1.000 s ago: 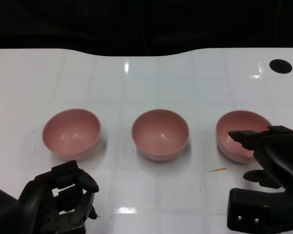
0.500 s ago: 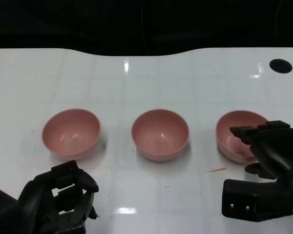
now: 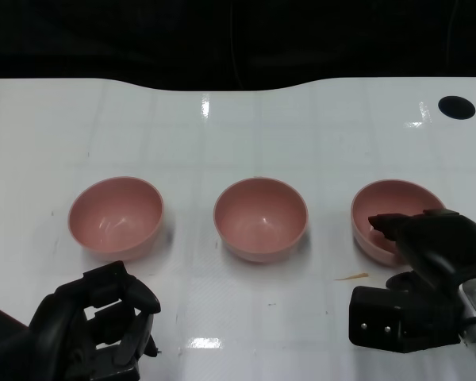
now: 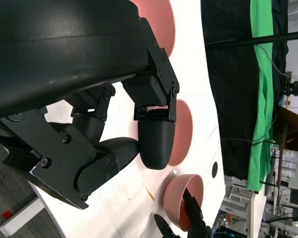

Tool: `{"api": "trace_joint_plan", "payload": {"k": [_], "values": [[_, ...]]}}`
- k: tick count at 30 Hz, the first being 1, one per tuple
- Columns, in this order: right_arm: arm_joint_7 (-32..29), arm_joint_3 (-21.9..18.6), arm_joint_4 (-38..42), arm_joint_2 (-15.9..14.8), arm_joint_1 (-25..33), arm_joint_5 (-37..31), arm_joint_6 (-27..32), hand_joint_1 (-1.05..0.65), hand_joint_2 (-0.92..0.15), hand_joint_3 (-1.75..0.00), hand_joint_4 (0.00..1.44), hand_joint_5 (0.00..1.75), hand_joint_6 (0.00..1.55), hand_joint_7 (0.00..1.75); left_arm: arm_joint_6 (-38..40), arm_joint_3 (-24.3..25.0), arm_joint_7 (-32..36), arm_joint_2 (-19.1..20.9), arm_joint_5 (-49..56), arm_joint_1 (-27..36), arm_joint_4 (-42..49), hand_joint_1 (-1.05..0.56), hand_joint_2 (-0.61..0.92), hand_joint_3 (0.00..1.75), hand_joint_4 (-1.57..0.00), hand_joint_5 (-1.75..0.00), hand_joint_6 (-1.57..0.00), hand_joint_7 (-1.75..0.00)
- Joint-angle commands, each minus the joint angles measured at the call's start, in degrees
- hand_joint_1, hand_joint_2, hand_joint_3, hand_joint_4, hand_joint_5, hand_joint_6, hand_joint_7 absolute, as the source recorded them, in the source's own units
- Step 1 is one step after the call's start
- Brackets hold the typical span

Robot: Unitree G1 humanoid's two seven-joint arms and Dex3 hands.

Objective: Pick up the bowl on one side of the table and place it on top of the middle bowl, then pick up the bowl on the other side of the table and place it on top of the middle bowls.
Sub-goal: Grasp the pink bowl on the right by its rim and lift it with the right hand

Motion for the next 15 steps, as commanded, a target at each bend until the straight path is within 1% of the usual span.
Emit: {"api": "trace_joint_plan", "payload": {"k": [1, 5, 7, 8, 9, 10, 11, 13, 14, 15], "values": [[-0.1, 0.35, 1.38, -0.09, -1.09, 1.1, 0.72, -0.51, -0.84, -0.01, 0.45, 0.15, 0.46, 0.0, 0.28, 0.28, 0.2, 0.51, -0.09, 0.52, -1.01, -0.2, 0.44, 1.2, -0.83, -1.58, -0.86, -1.34], [0.74, 1.27, 2.13, -0.04, -1.73, 1.29, 1.62, -0.48, -0.87, -0.01, 0.45, 0.12, 0.46, 0.0, 0.52, 0.33, 0.02, 0.58, -0.38, 0.63, -1.19, -0.18, 0.44, 1.19, -0.82, -1.59, -0.85, -1.35], [0.09, 1.77, 3.24, -0.06, -2.25, 1.46, 1.36, -0.47, -0.88, -0.01, 0.45, 0.11, 0.46, 0.0, 0.62, 0.33, 0.07, 0.61, -0.35, 0.63, -1.22, -0.18, 0.45, 1.18, -0.82, -1.59, -0.85, -1.35], [-0.67, 1.98, 4.24, 0.03, -2.63, 1.63, 0.95, -0.37, -0.89, -0.01, 0.5, 0.12, 0.5, 0.02, 0.52, 0.39, 0.01, 0.56, -0.47, 0.65, -1.17, -0.17, 0.45, 1.18, -0.82, -1.59, -0.85, -1.35], [-1.25, 2.13, 5.01, 0.1, -2.93, 1.79, 0.62, -0.32, -0.9, -0.02, 0.53, 0.13, 0.52, 0.03, 0.44, 0.43, -0.03, 0.52, -0.56, 0.67, -1.14, -0.17, 0.46, 1.17, -0.82, -1.59, -0.85, -1.35], [-1.98, 2.39, 5.95, 0.11, -3.35, 1.77, 0.21, -0.29, -0.9, -0.02, 0.55, 0.13, 0.54, 0.03, 0.4, 0.44, -0.05, 0.54, -0.53, 0.69, -1.11, -0.16, 0.46, 1.17, -0.82, -1.6, -0.85, -1.35], [-2.46, 2.57, 6.56, 0.1, -3.63, 1.77, -0.06, -0.25, -0.91, -0.02, 0.6, 0.14, 0.57, 0.04, 0.37, 0.43, -0.06, 0.57, -0.5, 0.7, -1.09, -0.16, 0.46, 1.17, -0.81, -1.6, -0.85, -1.35], [-4.26, 2.95, 8.23, 0.09, -4.27, 1.71, -1.04, -0.23, -0.92, -0.01, 0.63, 0.14, 0.6, 0.05, 0.19, 0.38, -0.15, 0.73, -0.32, 0.71, -0.99, -0.16, 0.46, 1.16, -0.81, -1.6, -0.85, -1.35], [-5.88, 3.05, 9.55, 0.16, -4.66, 1.8, -1.94, -0.19, -0.92, -0.02, 0.77, 0.17, 0.73, 0.07, 0.11, 0.4, -0.2, 0.77, -0.32, 0.73, -0.98, -0.16, 0.47, 1.17, -0.81, -1.6, -0.85, -1.35], [-7.09, 3.18, 10.77, 0.24, -5.06, 1.88, -2.59, -0.17, -0.92, -0.03, 0.87, 0.19, 0.81, 0.08, 0.13, 0.43, -0.25, 0.82, -0.36, 0.75, -1.0, -0.16, 0.46, 1.17, -0.81, -1.6, -0.85, -1.36]]}}
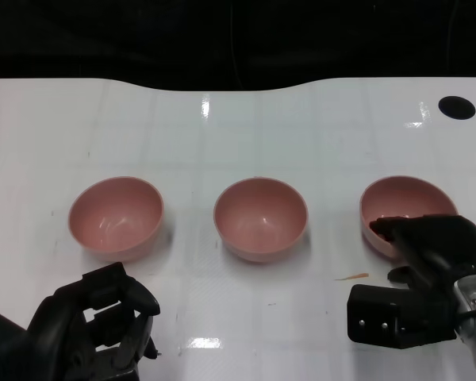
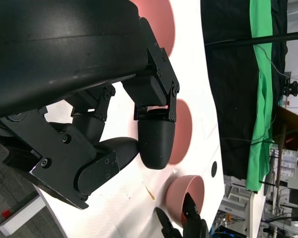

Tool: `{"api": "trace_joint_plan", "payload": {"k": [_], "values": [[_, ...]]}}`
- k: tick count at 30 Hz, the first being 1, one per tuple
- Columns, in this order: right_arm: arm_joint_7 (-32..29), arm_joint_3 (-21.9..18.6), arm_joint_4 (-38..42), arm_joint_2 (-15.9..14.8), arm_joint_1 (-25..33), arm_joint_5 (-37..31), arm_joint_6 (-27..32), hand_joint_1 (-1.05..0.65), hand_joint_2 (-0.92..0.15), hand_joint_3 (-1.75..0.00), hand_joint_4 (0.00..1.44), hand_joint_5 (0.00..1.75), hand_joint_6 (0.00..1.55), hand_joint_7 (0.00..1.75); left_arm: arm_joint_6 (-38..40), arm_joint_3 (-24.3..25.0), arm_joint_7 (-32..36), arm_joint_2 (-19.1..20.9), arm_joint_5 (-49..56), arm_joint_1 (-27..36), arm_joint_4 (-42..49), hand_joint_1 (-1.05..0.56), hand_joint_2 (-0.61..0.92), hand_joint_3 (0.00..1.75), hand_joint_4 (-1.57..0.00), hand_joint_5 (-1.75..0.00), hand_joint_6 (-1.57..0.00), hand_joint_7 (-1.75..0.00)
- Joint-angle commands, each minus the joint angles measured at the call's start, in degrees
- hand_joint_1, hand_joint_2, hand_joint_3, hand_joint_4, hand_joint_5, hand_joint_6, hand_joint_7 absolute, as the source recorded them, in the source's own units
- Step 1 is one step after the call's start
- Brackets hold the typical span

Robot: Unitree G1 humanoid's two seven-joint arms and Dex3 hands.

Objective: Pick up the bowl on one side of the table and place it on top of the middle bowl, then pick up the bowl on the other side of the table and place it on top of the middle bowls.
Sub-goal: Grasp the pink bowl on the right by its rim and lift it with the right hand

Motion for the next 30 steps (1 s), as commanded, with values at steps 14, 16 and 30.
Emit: {"api": "trace_joint_plan", "payload": {"k": [14, 16, 30], "values": [[-18.15, 1.47, 12.94, 0.11, -4.77, 2.35, -9.88, -0.18, -0.85, -0.2, 0.92, 1.74, 0.95, 1.0, 0.13, 0.32, 0.12, 0.85, 0.19, 0.42, -1.13, -0.2, 0.45, 1.17, -0.83, -1.59, -0.87, -1.34], [-19.33, 1.5, 13.15, 0.23, -4.87, 2.4, -10.07, -0.18, -0.84, -0.21, 0.92, 1.75, 0.91, 1.07, 0.23, 0.28, 0.18, 0.84, 0.28, 0.4, -1.28, -0.21, 0.44, 1.17, -0.83, -1.59, -0.87, -1.35], [-22.72, 1.53, 10.63, -1.15, -4.18, 1.85, -10.51, -0.19, -0.4, -1.07, 0.93, 1.75, 0.76, 1.61, 1.13, 0.15, 0.12, 0.66, -0.02, -0.1, -1.5, -0.18, 0.44, 1.2, -0.83, -1.6, -0.87, -1.36]]}}
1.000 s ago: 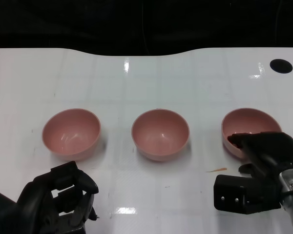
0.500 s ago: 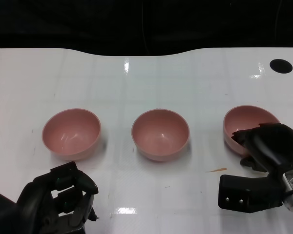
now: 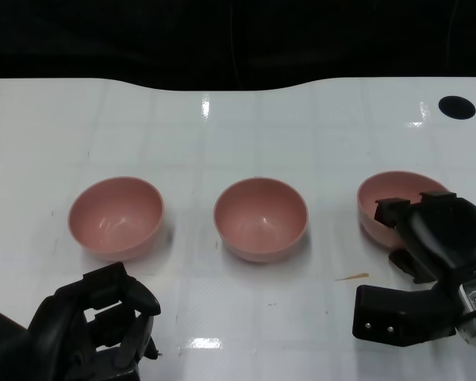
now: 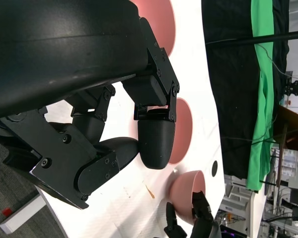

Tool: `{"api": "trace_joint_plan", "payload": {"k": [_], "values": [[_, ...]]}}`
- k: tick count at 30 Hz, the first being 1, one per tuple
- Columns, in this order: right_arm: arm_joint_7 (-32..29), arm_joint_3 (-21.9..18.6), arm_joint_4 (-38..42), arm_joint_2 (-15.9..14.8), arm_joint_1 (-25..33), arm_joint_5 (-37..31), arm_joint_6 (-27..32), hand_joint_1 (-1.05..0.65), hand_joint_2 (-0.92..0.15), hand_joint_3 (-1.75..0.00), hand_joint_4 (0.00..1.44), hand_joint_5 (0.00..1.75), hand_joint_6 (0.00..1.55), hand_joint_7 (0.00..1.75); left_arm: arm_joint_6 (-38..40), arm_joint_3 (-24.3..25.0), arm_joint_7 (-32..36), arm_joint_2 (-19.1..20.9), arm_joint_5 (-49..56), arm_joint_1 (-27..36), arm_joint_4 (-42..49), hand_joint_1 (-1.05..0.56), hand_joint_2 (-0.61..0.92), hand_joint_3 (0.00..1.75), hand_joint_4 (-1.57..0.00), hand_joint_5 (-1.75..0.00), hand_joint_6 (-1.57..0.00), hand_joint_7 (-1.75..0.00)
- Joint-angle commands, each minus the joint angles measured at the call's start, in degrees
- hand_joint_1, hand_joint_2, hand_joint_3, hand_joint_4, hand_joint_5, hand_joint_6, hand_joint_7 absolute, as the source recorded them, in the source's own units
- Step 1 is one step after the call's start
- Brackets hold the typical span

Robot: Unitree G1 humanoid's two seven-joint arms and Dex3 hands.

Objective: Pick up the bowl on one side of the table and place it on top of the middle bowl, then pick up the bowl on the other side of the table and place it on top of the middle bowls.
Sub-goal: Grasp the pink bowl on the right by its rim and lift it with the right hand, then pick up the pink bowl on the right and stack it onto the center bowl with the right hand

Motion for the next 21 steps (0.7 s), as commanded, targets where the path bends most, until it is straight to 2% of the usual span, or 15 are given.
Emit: {"api": "trace_joint_plan", "payload": {"k": [1, 10, 14, 17, 21], "values": [[-0.69, -0.17, -1.73, -1.59, 0.51, 0.25, -0.12, -0.19, -0.39, -1.08, 0.93, 1.75, 0.76, 1.63, 0.37, 0.15, 0.16, 0.65, 0.01, -0.21, -0.86, -0.18, 0.44, 1.2, -0.83, -1.6, -0.87, -1.36], [0.43, -1.17, -6.63, -2.85, 2.16, 1.24, -0.86, -0.16, -0.38, -1.07, 0.93, 1.75, 0.68, 1.74, 1.17, -0.07, 0.73, 0.43, 0.13, -0.33, -1.41, -0.19, 0.43, 1.22, -0.82, -1.61, -0.86, -1.38], [0.98, -1.82, -9.33, -3.26, 2.93, 1.6, -0.98, -0.16, -0.41, -1.08, 0.93, 1.75, 0.69, 1.75, 1.72, -0.05, 0.73, 0.31, -0.06, -0.34, -1.68, -0.17, 0.42, 1.25, -0.81, -1.63, -0.85, -1.39], [0.5, -2.14, -11.3, -3.55, 3.41, 1.49, -0.91, -0.17, -0.46, -0.98, 0.94, 1.75, 0.7, 1.74, 1.76, -0.09, 0.69, 0.23, -0.05, -0.33, -1.62, -0.18, 0.41, 1.26, -0.81, -1.63, -0.85, -1.39], [3.54, -2.79, -16.0, -3.9, 4.29, 1.96, -0.15, -0.18, -0.51, -0.96, 0.93, 1.75, 0.7, 1.74, 1.46, -0.04, 0.61, 0.02, -0.18, -0.3, -1.6, -0.17, 0.41, 1.27, -0.82, -1.63, -0.84, -1.39]]}}
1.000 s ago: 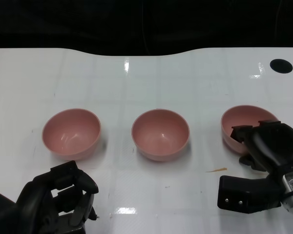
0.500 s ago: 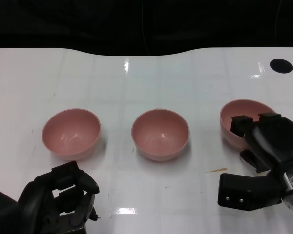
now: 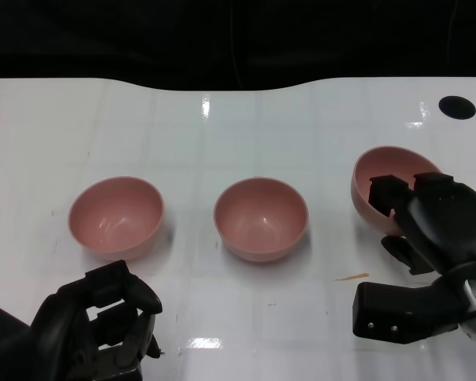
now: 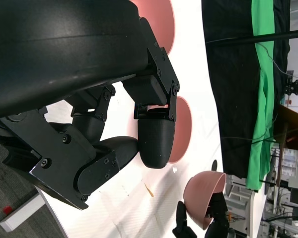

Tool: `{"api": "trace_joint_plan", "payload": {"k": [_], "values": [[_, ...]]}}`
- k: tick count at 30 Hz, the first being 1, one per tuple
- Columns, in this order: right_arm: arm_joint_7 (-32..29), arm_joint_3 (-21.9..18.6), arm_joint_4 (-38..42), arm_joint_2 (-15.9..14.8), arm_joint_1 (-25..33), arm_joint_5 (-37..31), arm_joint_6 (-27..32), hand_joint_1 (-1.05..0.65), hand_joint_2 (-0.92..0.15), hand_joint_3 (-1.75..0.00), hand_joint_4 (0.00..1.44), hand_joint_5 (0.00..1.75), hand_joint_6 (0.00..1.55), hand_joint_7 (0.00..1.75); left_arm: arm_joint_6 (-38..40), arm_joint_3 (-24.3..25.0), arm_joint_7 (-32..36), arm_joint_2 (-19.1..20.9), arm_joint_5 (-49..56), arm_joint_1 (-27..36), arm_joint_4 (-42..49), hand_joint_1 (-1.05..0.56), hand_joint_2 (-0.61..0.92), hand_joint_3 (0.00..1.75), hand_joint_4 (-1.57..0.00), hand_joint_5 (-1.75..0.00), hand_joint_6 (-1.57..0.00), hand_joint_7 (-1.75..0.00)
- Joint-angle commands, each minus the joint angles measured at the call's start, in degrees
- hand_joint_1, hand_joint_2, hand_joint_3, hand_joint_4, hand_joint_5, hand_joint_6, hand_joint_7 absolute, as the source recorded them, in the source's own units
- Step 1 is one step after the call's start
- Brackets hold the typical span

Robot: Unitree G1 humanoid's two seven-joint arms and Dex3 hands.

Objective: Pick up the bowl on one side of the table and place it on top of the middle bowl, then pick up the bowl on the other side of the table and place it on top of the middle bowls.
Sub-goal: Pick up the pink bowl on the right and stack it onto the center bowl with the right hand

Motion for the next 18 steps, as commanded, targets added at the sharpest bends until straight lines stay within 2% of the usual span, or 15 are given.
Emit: {"api": "trace_joint_plan", "payload": {"k": [1, 3, 5, 8, 11, 12, 14, 17, 18], "values": [[3.18, -1.24, -4.89, -1.37, 0.96, 0.68, 0.93, -0.18, -0.51, -0.97, 0.93, 1.75, 0.69, 1.74, -0.01, 0.19, 0.26, 0.29, -0.19, -0.17, -0.47, -0.17, 0.41, 1.27, -0.82, -1.63, -0.84, -1.38], [4.22, -1.65, -7.83, -1.49, 1.39, 0.83, 0.27, -0.18, -0.47, -1.02, 0.93, 1.75, 0.71, 1.72, 0.55, 0.19, 0.4, 0.3, -0.22, -0.22, -0.71, -0.17, 0.41, 1.27, -0.82, -1.63, -0.85, -1.38], [5.46, -2.04, -10.15, -1.56, 1.61, 1.32, -0.71, -0.16, -0.38, -1.13, 0.95, 1.75, 0.74, 1.68, 0.92, 0.15, 0.55, 0.4, -0.02, -0.23, -0.99, -0.17, 0.41, 1.28, -0.81, -1.63, -0.85, -1.38], [7.75, -2.51, -12.65, -1.67, 1.75, 2.09, -1.59, -0.17, -0.33, -1.21, 0.95, 1.75, 0.74, 1.68, 0.62, 0.19, 0.33, 0.45, 0.11, -0.29, -0.86, -0.17, 0.41, 1.28, -0.81, -1.63, -0.84, -1.39], [13.24, -2.88, -17.38, -2.04, 1.79, 2.93, -1.11, -0.17, -0.32, -1.22, 0.93, 1.75, 0.73, 1.65, 0.32, 0.22, 0.21, 0.47, 0.2, -0.35, -0.63, -0.16, 0.41, 1.27, -0.8, -1.62, -0.84, -1.39], [14.59, -3.02, -18.5, -2.13, 1.87, 2.97, -0.84, -0.18, -0.34, -1.15, 0.92, 1.75, 0.78, 1.47, 0.13, 0.19, 0.17, 0.49, 0.28, -0.36, -0.53, -0.17, 0.41, 1.27, -0.8, -1.62, -0.84, -1.39], [16.57, -3.27, -20.27, -2.18, 1.93, 3.05, -0.76, -0.18, -0.35, -1.1, 0.92, 1.75, 0.81, 1.37, 0.02, 0.15, 0.23, 0.36, 0.29, -0.33, -0.5, -0.17, 0.41, 1.27, -0.8, -1.62, -0.83, -1.39], [19.24, -3.66, -22.31, -1.82, 1.85, 2.95, -0.49, -0.16, -0.35, -1.03, 0.94, 1.75, 0.83, 1.35, -0.1, 0.17, 0.24, 0.15, 0.13, -0.33, -0.41, -0.16, 0.42, 1.24, -0.8, -1.63, -0.83, -1.4], [20.05, -3.59, -22.7, -1.62, 1.61, 2.83, -0.52, -0.18, -0.35, -1.08, 0.94, 1.75, 0.81, 1.45, -0.14, 0.15, 0.29, 0.18, 0.28, -0.38, -0.31, -0.16, 0.43, 1.24, -0.8, -1.63, -0.83, -1.4]]}}
